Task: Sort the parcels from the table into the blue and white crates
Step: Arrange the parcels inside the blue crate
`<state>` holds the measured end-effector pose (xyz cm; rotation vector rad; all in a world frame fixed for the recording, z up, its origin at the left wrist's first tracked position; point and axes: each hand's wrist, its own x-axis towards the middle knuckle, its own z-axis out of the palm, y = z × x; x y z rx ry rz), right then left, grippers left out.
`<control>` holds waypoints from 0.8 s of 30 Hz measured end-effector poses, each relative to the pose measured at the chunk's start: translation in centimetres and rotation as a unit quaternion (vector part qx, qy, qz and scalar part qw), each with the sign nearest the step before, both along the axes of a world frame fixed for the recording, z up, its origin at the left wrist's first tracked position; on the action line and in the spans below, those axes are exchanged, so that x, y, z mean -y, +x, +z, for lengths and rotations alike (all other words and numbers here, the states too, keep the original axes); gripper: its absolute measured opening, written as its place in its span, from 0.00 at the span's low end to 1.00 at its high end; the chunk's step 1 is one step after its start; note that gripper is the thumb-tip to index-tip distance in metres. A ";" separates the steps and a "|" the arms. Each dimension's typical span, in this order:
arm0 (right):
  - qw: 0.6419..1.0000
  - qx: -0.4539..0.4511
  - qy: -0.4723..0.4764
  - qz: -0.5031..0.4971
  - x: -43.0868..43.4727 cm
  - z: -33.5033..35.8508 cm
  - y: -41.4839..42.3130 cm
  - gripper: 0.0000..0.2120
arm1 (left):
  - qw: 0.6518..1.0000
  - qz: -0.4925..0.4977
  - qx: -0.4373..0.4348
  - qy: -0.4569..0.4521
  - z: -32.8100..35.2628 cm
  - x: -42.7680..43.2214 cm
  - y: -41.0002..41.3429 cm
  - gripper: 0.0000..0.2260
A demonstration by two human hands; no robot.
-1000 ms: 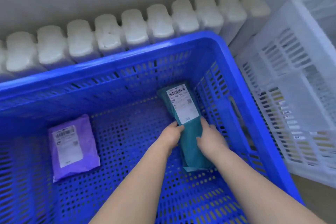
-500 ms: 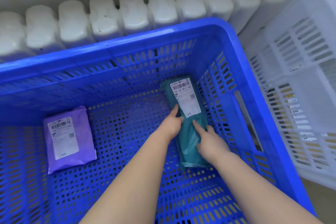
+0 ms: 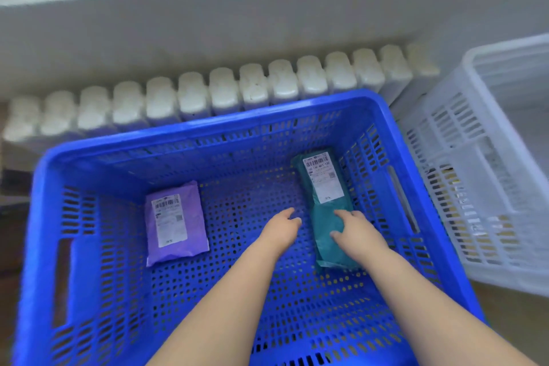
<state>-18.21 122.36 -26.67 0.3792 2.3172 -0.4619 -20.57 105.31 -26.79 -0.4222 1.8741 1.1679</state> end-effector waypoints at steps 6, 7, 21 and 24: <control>0.998 -0.006 0.031 0.045 0.7 0.8 0.5 0.36 | 0.985 -0.112 -0.097 -0.083 1.2 1.4 0.5 0.24; 0.998 -0.005 0.036 0.042 0.5 0.4 0.5 0.37 | 0.977 -0.142 -0.121 -0.103 0.9 1.2 0.3 0.24; 0.988 0.043 0.119 0.091 -0.3 -9.5 -1.5 0.59 | 0.946 -0.197 -0.223 -0.126 -11.2 -7.4 -7.8 0.28; 0.984 0.004 0.139 0.111 -1.0 -10.9 -1.0 0.55 | 0.936 -0.238 -0.234 -0.113 -13.1 -8.0 -8.7 0.27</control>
